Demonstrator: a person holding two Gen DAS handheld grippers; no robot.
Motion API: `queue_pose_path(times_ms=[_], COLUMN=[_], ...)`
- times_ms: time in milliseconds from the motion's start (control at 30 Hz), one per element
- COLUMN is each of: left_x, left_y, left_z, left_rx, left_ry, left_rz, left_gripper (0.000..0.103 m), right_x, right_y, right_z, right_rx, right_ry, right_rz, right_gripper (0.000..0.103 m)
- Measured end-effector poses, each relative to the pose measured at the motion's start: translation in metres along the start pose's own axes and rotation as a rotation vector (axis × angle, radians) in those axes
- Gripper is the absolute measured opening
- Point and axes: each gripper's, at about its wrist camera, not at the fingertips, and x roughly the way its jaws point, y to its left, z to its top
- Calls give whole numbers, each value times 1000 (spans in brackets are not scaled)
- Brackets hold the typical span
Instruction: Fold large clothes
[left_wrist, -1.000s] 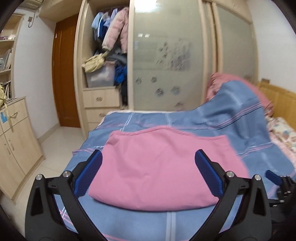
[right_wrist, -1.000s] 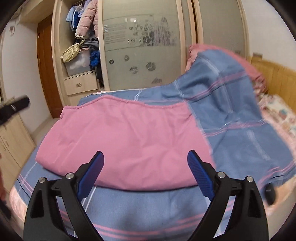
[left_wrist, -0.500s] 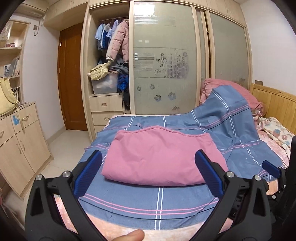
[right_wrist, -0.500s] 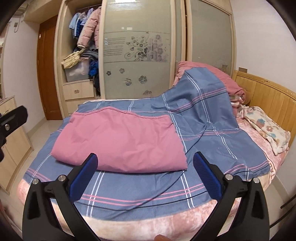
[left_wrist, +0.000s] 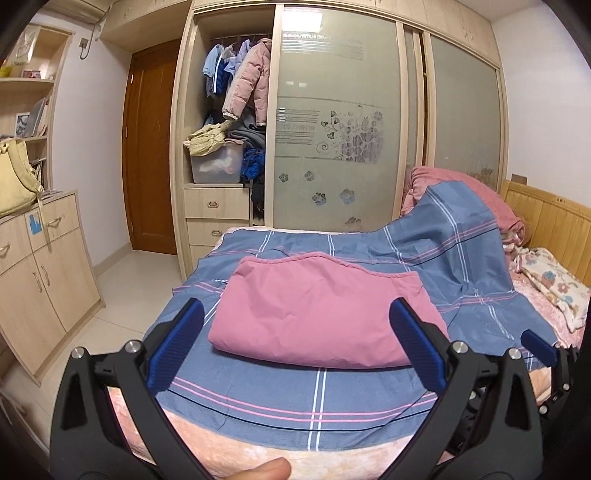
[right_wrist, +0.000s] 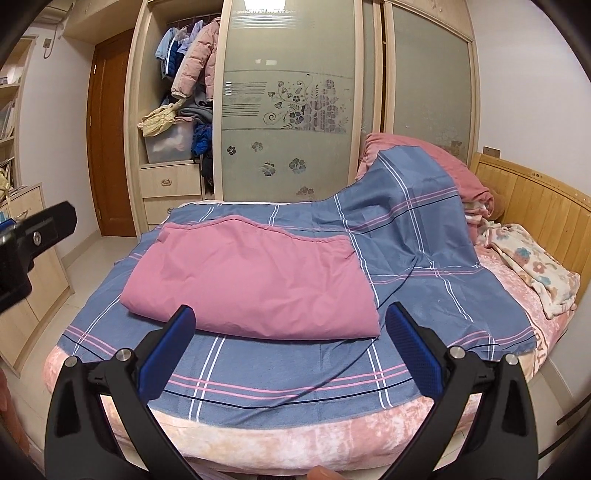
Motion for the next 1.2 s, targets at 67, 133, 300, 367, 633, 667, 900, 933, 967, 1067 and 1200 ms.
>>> queue_pose_path(times_ms=[67,133,300,367,633,667,900,933,967,1067,1200], left_x=[1,4,7,7,9,10,12,12,12,12,12], left_y=[-1,-4,-8,-9,-12,-13,-15,-15,-15,-15,-15], left_z=[-1,-2,-3,-3,-4,-4,-8,-9,-9,-9,-9], left_rx=[10,34,51,52,63,65,75,78,80,83,82], left_ry=[6,17,24,26,30,30,34,35,36,36,35], left_rz=[1,14,20,18,18,18,12,11,9,8,6], left_gripper=[101,101,101,101,101,101,101,101,101,101,101], right_x=[1,3,7,7,9,9,10,10,10,10,10], right_y=[1,1,5,6,5,5,2,2,1,1,1], right_z=[0,-1,-4,-4,-6,-6,-7,-6,-6,-7,-7], right_rx=[-3,2,2,0,9,10,16,18,18,20,20], right_ry=[0,6,23,24,28,28,32,33,34,33,35], right_rz=[-4,-3,5,8,7,6,4,5,6,5,6], right_gripper=[102,102,102,102,102,102,102,102,102,102,102])
